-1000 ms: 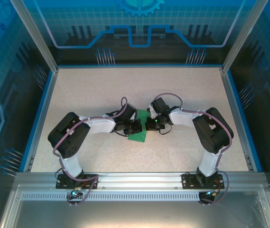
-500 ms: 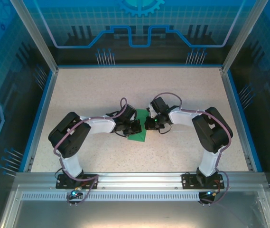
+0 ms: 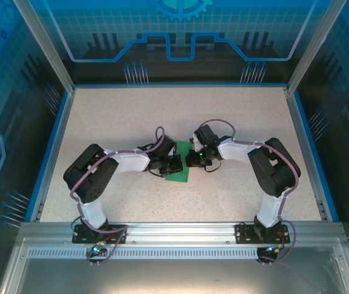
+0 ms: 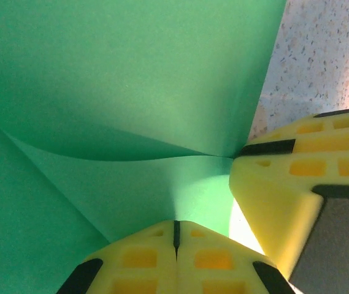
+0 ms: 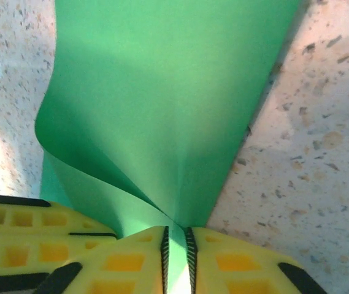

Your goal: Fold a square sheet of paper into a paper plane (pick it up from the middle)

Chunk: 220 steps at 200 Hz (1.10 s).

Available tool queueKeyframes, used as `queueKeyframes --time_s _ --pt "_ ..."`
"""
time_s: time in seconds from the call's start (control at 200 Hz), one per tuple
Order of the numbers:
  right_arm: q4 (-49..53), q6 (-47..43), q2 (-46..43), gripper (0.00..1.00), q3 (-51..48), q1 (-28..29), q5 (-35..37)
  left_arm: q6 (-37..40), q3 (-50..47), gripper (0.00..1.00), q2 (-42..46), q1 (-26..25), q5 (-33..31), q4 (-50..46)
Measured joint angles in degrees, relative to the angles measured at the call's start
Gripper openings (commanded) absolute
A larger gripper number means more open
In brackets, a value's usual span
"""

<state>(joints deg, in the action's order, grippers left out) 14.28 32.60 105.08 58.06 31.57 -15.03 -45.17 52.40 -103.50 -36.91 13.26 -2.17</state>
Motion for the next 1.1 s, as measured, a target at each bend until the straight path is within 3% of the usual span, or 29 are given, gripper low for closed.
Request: queueKeyframes --time_s 0.105,0.435,0.81,1.1 --pt "-0.1 0.7 -1.0 0.32 0.0 -0.1 0.4 -0.5 0.0 0.01 0.0 0.0 -0.1 0.0" --pt "-0.4 3.1 -9.1 0.31 -5.4 0.0 1.7 -3.8 0.4 0.01 0.0 0.0 -0.9 -1.1" --pt "-2.4 6.0 -8.6 0.31 -6.9 4.0 -2.4 -6.0 0.8 0.01 -0.1 0.0 -1.6 -2.0" --pt "-3.7 7.3 -8.3 0.27 -7.4 4.0 -3.1 -6.0 0.8 0.01 -0.1 0.0 -1.7 -2.2"
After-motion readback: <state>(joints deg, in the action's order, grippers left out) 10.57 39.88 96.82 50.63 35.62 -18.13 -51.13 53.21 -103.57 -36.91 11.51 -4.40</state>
